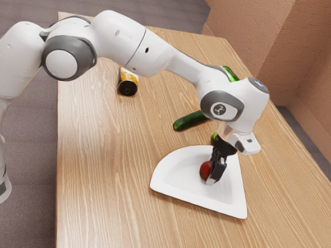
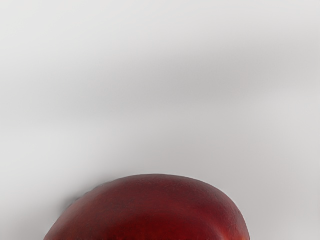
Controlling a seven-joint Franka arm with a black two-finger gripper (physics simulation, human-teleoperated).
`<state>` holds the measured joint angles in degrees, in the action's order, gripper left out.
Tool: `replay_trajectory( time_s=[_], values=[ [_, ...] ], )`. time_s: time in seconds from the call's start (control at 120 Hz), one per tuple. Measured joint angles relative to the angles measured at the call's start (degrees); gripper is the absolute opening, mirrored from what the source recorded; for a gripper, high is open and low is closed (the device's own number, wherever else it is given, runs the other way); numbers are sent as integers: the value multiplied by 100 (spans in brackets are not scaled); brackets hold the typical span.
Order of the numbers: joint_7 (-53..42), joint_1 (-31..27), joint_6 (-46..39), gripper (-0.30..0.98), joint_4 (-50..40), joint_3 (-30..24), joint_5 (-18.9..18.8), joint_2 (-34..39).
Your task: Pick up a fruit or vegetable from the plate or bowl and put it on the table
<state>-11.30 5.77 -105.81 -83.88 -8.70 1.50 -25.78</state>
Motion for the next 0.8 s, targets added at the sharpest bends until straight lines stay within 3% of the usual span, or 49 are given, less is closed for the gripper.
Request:
replay_trajectory(
  time_s=[0.208, 0.358, 0.567, 0.683, 0.742, 0.8],
  values=[
    [1, -30, 0, 68, -87, 14, 22, 45],
    [55, -39, -1, 43, -119, 23, 68, 44],
    [135, 3, -3, 36, 58, -68, 9, 252],
    [218, 208, 78, 39, 1531, -1425, -876, -52],
    [319, 457, 66, 40, 1728, -2153, -1449, -281],
    [421, 637, -46, 40, 1497, -2434, -1782, -419]
  ],
)
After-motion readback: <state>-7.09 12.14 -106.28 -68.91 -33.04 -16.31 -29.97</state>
